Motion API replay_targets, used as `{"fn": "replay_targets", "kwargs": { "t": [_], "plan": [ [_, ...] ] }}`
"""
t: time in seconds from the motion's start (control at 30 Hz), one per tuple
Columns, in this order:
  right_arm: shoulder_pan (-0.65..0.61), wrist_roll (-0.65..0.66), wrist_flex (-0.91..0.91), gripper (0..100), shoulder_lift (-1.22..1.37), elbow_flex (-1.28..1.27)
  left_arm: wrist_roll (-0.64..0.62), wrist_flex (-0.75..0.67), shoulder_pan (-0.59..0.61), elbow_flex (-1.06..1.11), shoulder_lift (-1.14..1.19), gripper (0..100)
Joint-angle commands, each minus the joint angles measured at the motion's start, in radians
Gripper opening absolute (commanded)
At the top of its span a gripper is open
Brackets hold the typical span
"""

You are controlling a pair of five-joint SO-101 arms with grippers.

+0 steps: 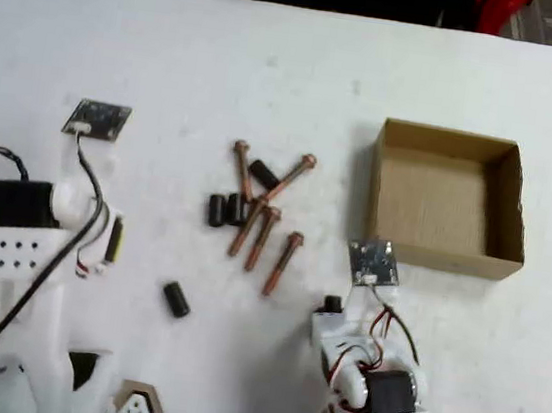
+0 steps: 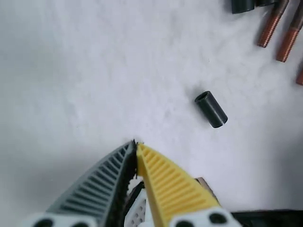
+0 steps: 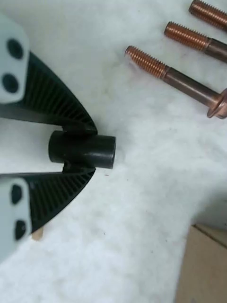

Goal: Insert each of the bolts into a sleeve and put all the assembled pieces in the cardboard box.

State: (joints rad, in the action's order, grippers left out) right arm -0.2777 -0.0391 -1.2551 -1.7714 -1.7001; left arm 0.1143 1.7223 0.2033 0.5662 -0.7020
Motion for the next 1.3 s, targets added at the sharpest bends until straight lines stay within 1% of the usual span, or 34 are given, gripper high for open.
{"fn": "replay_targets", "kwargs": {
  "t": [0.0,0.37,0.7,0.8,0.87,0.97,1.03,1.27],
  "plan": [
    [0.002,-0.011,-0.004,1.8,-0.012,0.008,-0.006,-0.044,0.008,0.009,-0.027,2],
    [0.002,-0.011,-0.002,1.8,-0.012,0.008,-0.011,-0.175,0.008,0.152,-0.027,2],
    [0.004,-0.005,0.077,1.8,-0.012,0.008,-0.011,-0.192,0.010,0.212,-0.028,2],
    [0.010,0.003,0.084,1.8,-0.012,0.009,-0.008,-0.192,0.038,0.212,-0.028,2],
    [0.012,0.064,0.094,1.8,-0.012,0.009,-0.003,-0.192,0.065,0.212,-0.028,2],
    [0.012,0.196,0.124,1.8,-0.012,0.009,-0.003,-0.192,0.101,0.215,-0.028,2],
    [0.012,0.276,0.142,1.8,-0.012,0.009,-0.003,-0.204,0.099,0.239,-0.028,2],
    [0.012,0.531,0.174,1.8,-0.012,0.009,-0.003,-0.399,0.096,0.377,-0.028,2]
  ]
}}
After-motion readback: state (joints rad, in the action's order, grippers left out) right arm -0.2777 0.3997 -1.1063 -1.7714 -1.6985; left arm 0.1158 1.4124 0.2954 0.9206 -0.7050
